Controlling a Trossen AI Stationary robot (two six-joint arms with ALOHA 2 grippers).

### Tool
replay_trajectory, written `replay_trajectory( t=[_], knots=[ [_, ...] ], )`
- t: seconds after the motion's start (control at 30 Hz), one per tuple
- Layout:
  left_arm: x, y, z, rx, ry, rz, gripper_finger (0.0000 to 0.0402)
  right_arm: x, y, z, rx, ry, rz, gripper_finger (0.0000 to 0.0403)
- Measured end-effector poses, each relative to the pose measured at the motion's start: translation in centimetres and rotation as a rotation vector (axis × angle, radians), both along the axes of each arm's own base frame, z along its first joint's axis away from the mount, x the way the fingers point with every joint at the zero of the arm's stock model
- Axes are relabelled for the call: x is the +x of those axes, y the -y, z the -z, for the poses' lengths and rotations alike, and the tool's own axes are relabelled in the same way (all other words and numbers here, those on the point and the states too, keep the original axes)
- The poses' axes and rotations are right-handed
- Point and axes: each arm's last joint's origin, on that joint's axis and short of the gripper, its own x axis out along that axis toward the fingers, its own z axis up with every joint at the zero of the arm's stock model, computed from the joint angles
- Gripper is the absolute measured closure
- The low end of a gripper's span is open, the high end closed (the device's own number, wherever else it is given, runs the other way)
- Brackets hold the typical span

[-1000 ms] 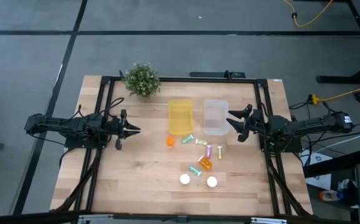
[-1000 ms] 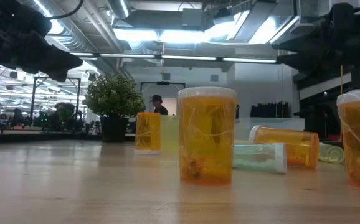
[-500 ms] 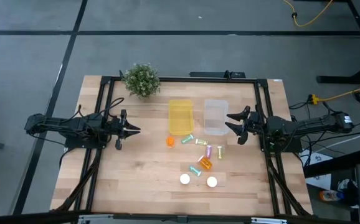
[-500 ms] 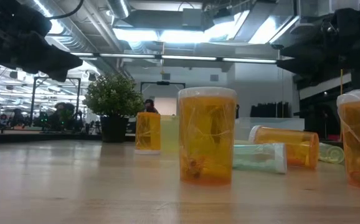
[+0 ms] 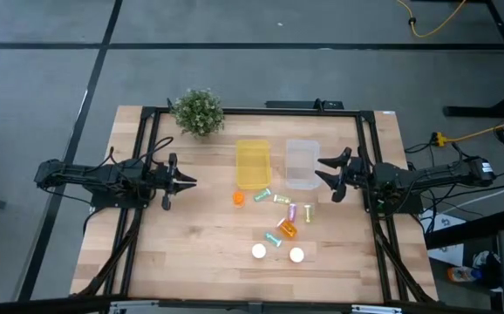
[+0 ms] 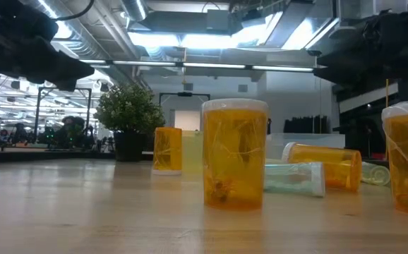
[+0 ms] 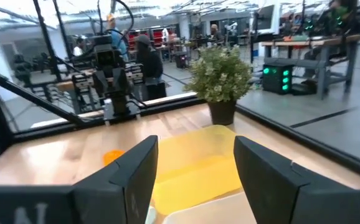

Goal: Pick and place medicine bottles into bin by pill shape (circle, oval)
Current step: Put the large orange pill bottle into the transparent bin

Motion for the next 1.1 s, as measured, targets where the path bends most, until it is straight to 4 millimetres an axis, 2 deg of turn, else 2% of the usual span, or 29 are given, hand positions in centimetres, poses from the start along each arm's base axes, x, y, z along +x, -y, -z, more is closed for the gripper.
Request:
replay_trajectory(
  t=[0.23, 0.53, 0.6, 0.8, 0.93, 1.1],
  knots=[
    [0.00, -0.06, -0.05, 0.151, -0.002, -0.007, 0.0351, -0.05, 0.13, -0.03, 0.027, 0.011, 0.045, 0.0189],
    [0.00, -0.06, -0.04, 0.161, -0.003, -0.006, 0.0351, -0.19, 0.40, -0.33, 0.019, 0.038, 0.148, 0.0189],
    [0.00, -0.06, -0.04, 0.131, -0.001, -0.009, 0.0351, -0.20, 0.42, -0.43, 0.021, 0.048, 0.153, 0.0189],
    [0.00, -0.07, -0.05, -0.171, 0.012, -0.039, 0.0351, -0.20, 0.41, -0.45, 0.080, 0.075, 0.148, 0.0189],
    [0.00, -0.12, -0.07, -0.236, 0.020, -0.062, 0.0351, -0.20, 0.41, -0.47, 0.190, 0.122, 0.140, 0.0189],
    [-0.03, -0.46, -0.27, -0.183, 0.049, -0.172, 0.0351, -0.30, 0.57, -0.56, 0.149, 0.117, 0.204, 0.0189]
  ],
)
